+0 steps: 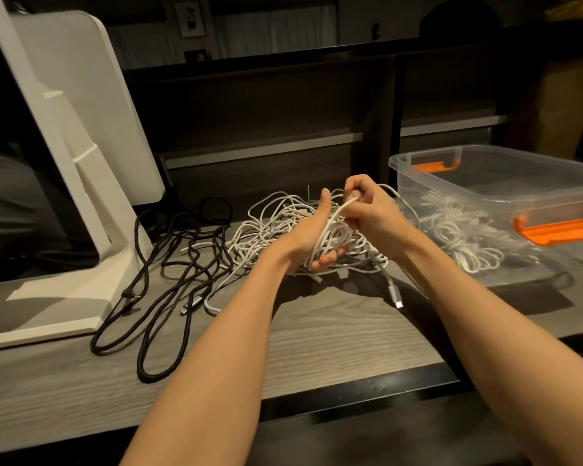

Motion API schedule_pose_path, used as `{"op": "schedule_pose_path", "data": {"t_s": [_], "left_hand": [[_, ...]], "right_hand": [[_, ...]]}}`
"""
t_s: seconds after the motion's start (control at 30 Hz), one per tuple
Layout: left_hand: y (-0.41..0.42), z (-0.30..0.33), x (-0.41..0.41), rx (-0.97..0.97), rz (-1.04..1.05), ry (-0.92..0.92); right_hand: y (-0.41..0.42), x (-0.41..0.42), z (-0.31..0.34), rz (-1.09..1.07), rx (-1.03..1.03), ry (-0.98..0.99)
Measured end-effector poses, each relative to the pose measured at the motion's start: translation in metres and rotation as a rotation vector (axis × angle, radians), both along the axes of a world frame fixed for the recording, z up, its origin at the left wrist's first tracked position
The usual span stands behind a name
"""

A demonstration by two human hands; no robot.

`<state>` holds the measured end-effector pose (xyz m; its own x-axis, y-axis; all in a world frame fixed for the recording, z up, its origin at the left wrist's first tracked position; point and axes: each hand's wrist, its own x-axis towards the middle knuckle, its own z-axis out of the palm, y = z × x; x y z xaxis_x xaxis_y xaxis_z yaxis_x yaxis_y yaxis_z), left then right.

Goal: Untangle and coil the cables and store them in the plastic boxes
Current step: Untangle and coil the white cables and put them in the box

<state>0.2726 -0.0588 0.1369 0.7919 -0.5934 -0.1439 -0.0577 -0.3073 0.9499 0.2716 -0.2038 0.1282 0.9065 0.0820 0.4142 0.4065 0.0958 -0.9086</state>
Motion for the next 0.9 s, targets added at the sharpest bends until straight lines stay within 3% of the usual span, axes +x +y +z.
{"op": "schedule_pose_path", "data": {"t_s": [0.13, 0.2, 0.3, 0.43, 0.57, 0.73, 0.9], "left_hand": [[0.0, 0.001, -0.001, -0.017, -0.137, 0.095], [0.002, 0.0, 0.0, -0.06, -0.164, 0.16], [0.006, -0.002, 0.004, -0.125, -0.18, 0.216], [0.009, -0.002, 0.008, -0.217, -0.202, 0.222], [0.007, -0.002, 0.002, -0.231, -0.139, 0.2], [0.006, -0.005, 0.007, -0.228, -0.061, 0.112], [-0.001, -0.009, 0.01, -0.271, 0.115, 0.046]], "right_hand": [[-0.006, 0.001, 0.001, 0.154, 0.118, 0.125], [-0.008, 0.001, -0.002, 0.126, -0.025, 0.112], [-0.008, 0.002, -0.007, -0.087, -0.311, 0.022], [-0.006, 0.005, -0.009, -0.271, -0.425, 0.007], [-0.006, 0.007, -0.013, -0.283, -0.507, 0.084], [-0.001, 0.004, -0.016, -0.236, -0.462, 0.027], [-0.002, 0.003, -0.013, -0.134, -0.63, 0.008]]}}
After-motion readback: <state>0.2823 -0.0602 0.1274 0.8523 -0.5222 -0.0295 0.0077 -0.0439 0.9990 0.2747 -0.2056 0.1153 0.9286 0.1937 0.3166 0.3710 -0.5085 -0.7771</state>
